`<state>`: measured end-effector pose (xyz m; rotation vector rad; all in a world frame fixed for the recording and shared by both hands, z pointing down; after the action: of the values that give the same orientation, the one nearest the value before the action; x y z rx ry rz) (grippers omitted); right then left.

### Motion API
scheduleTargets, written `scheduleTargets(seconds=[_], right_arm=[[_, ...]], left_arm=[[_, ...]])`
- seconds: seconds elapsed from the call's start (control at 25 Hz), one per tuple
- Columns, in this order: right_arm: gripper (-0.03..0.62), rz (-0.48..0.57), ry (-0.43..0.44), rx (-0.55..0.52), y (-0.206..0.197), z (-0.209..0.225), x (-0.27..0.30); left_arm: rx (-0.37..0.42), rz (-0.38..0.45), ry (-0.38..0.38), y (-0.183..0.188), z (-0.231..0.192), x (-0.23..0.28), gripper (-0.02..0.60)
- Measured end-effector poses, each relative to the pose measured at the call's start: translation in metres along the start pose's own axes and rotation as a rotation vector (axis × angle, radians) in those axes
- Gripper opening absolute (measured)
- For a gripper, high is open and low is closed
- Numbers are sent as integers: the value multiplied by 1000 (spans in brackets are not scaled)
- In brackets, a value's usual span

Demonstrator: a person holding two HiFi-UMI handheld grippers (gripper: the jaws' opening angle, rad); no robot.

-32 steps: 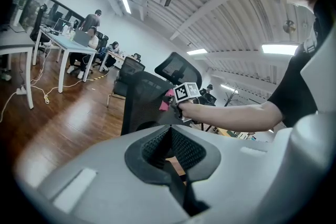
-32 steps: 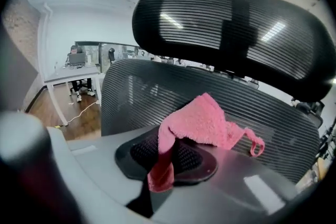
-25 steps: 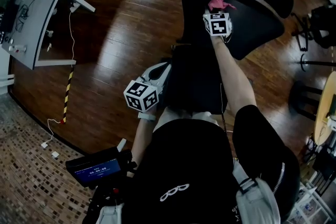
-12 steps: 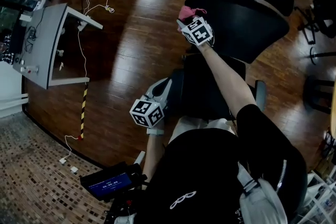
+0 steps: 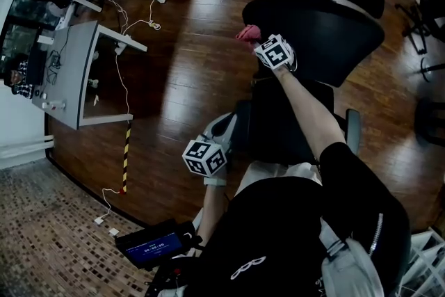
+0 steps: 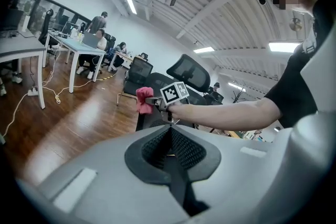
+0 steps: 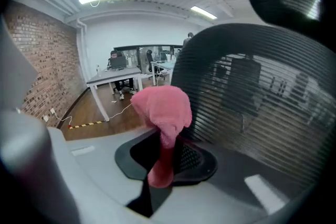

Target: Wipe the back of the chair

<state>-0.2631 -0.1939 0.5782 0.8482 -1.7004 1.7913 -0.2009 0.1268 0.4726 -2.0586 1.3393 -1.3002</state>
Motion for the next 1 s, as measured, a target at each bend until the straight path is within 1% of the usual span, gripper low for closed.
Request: scheduleTargets(seconds=[0.12, 0.24, 0.56, 0.8, 1.0], right_arm=[[43, 3, -20, 8, -11, 18, -9], [43, -1, -21, 44, -21, 35, -19], [43, 6, -62, 104, -65, 81, -60], [44, -1, -97, 155, -111, 122, -97], [44, 1, -139, 199, -143, 155, -127]], left_arm=[[24, -26, -23, 3, 10, 12, -6], [50, -49, -42, 8, 21, 25, -8], [98, -87, -64, 17, 59, 55, -8], [132, -112, -113, 16, 98, 85, -8], [155, -127, -130, 12, 127, 103, -8]])
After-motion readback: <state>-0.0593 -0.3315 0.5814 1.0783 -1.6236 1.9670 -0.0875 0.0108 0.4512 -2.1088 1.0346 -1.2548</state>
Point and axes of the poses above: the fingertips, and each gripper's own axes: x forward along the fingers, z to its right, y out of its top, the point moved 8 cm from there along -x, backward along the fingers, and after that the axes turned 9 degrees about -z, right-handed, at the moved point
